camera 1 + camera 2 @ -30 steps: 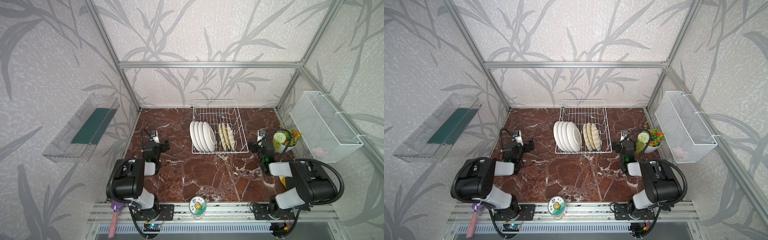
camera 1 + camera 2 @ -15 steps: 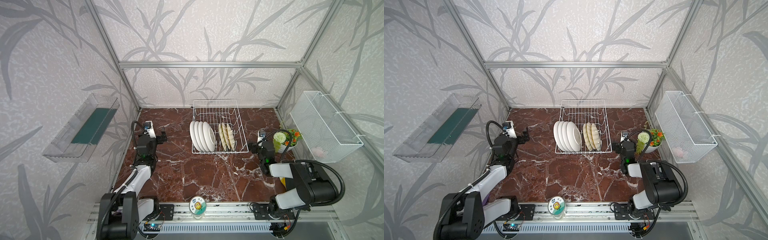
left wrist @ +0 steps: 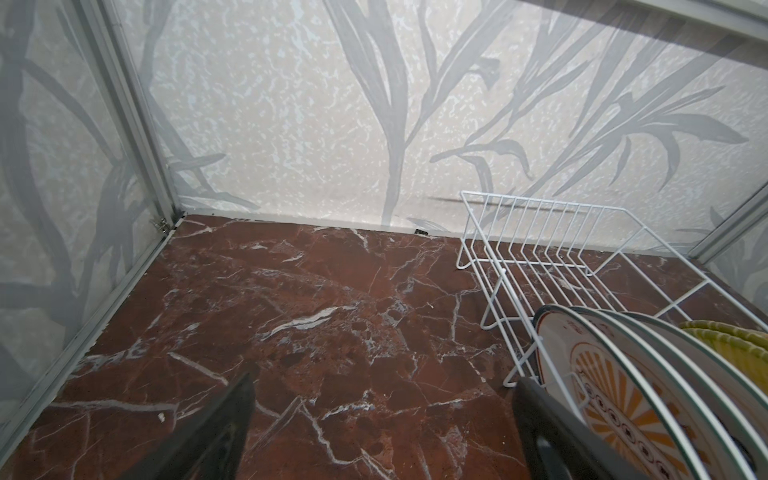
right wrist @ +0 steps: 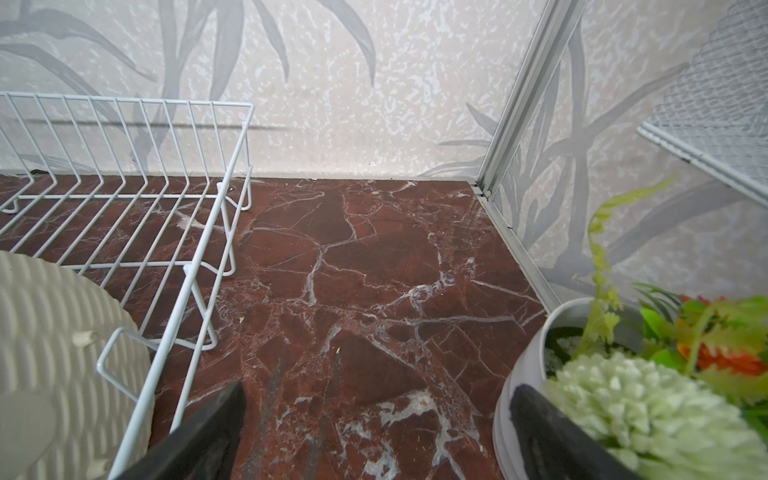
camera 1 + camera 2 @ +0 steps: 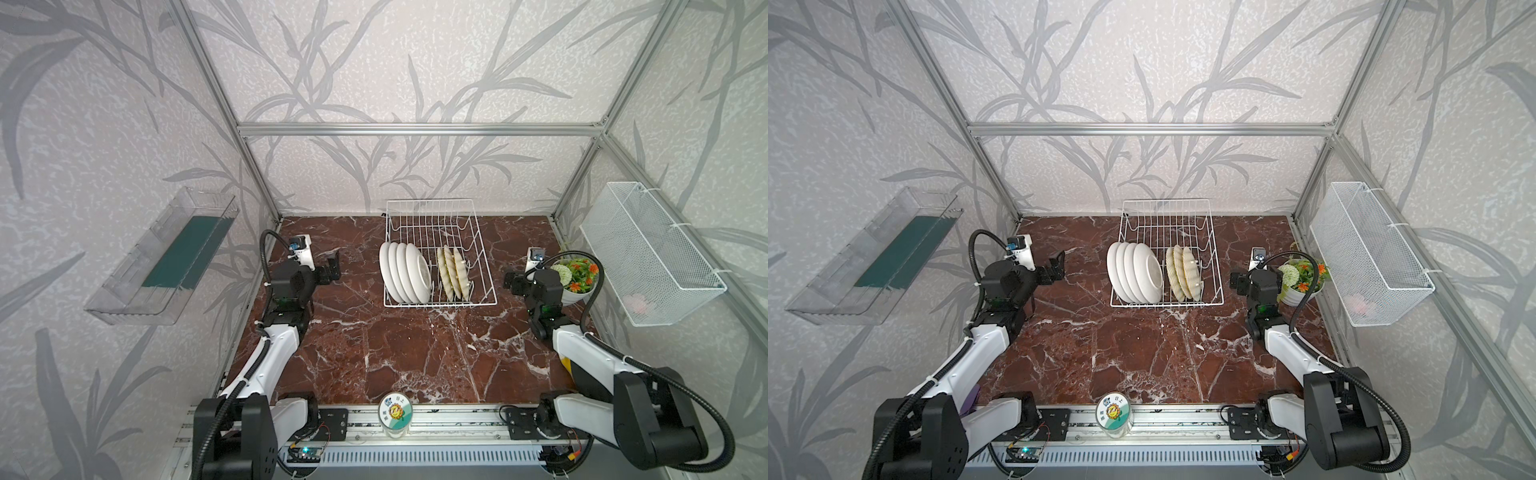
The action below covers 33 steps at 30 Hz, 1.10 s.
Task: Unload the plates from the dish rack
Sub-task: Pick up a plate from the dish rack.
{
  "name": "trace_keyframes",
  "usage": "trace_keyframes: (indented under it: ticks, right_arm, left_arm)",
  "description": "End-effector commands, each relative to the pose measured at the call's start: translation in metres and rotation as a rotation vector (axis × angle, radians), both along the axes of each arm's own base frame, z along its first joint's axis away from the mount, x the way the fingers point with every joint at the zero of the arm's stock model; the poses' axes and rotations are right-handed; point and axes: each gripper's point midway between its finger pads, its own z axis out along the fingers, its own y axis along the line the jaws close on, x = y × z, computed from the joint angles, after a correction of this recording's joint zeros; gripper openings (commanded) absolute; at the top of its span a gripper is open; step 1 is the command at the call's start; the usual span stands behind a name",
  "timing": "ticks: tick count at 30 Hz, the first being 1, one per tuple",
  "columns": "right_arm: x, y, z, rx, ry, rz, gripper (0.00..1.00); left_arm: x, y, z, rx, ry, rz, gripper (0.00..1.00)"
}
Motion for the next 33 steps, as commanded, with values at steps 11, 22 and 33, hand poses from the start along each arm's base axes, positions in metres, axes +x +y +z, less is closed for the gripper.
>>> trace_keyframes:
  ticks: [11, 22, 33]
  right_arm:
    - [-0.018, 0.062, 0.078, 0.113, 0.07, 0.352, 0.99]
    - [-0.041, 0.109, 0.104, 0.163, 0.067, 0.603, 0.99]
    - [-0.046, 0.129, 0.099, 0.171, 0.082, 0.661, 0.99]
  left_arm:
    - [-0.005, -0.085, 0.007, -0.341, 0.312, -0.3, 0.91]
    - [-0.026, -0.122, -0.018, -0.36, 0.52, -0.387, 0.79]
    - [-0.028, -0.142, -0.031, -0.416, 0.649, -0.399, 0.6]
